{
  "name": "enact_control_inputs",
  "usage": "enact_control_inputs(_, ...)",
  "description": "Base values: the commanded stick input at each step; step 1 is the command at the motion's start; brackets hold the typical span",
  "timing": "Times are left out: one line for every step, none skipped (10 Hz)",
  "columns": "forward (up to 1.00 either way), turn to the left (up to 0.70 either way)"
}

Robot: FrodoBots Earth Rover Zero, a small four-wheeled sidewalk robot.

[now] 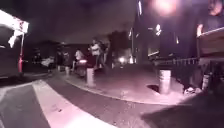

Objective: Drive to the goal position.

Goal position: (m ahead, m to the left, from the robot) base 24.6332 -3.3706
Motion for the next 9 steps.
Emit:
enact_control_inputs(0.70, -0.14)
enact_control_inputs(0.70, -0.14)
enact_control_inputs(0.70, -0.14)
enact_control_inputs(0.70, -0.14)
enact_control_inputs(0.70, -0.14)
enact_control_inputs(0.70, -0.03)
enact_control_inputs(0.70, 0.00)
enact_control_inputs(0.70, 0.00)
enact_control_inputs(0.70, 0.00)
